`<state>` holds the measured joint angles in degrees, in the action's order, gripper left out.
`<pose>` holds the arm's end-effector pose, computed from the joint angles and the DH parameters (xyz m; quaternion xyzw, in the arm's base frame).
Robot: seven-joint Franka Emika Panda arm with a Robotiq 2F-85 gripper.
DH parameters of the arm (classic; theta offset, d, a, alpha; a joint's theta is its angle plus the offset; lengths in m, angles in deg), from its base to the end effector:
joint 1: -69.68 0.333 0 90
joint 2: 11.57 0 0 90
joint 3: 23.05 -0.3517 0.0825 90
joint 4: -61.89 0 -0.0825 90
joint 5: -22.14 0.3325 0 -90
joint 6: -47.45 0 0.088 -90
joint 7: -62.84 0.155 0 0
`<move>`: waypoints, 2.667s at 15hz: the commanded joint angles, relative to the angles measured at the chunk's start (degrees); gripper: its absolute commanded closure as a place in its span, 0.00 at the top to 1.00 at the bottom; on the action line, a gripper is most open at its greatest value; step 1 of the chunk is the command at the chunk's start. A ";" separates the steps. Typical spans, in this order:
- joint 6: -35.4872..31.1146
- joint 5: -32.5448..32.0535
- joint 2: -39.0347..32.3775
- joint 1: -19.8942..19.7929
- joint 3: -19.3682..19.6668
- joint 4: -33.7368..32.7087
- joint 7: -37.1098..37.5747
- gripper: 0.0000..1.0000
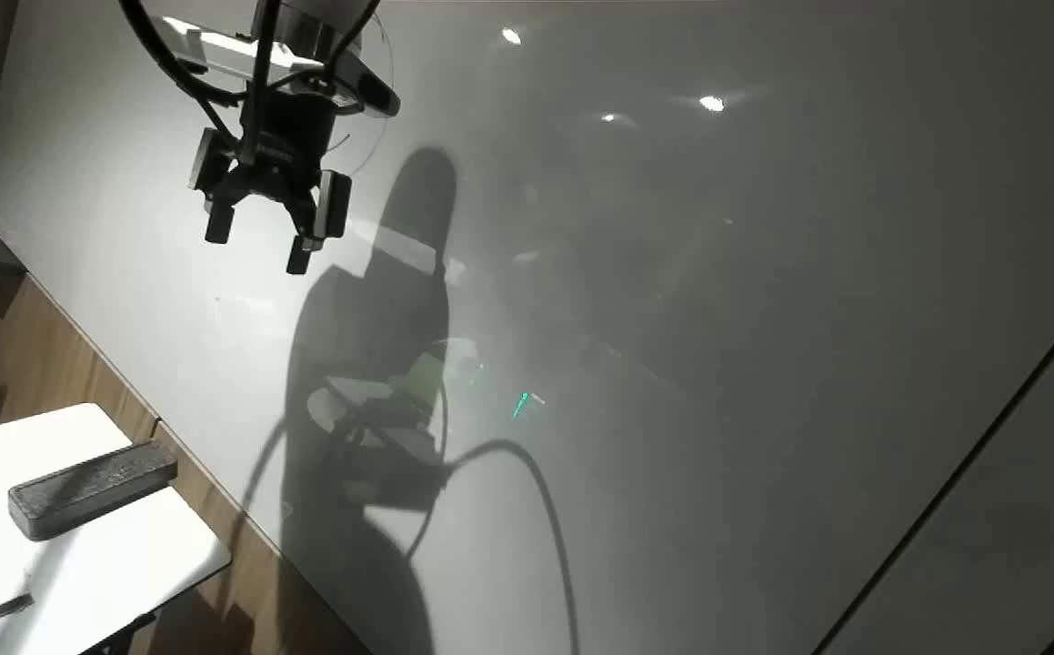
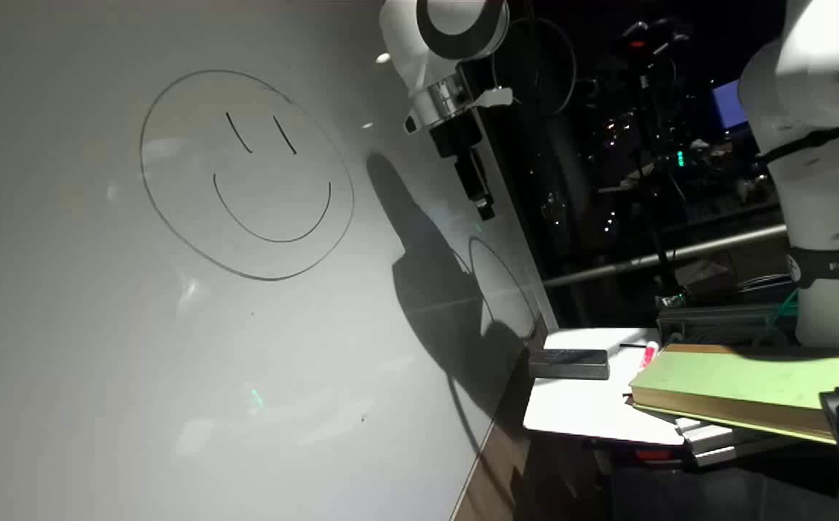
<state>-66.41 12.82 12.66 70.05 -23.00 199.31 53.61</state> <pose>0.3595 -0.0152 0.4798 0.9905 0.1153 0.0000 0.0745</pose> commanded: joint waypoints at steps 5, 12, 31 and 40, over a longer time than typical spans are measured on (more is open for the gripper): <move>0.13 -0.08 -0.01 0.25 0.21 -0.11 0.09 1.00; 0.13 -0.08 -0.01 0.25 0.21 -0.11 0.09 1.00; 0.13 -0.08 -0.01 0.25 0.21 -0.11 0.09 1.00; -3.18 0.20 2.22 1.10 -0.69 3.72 1.24 1.00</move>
<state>-66.71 12.82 12.70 70.23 -23.08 199.75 53.64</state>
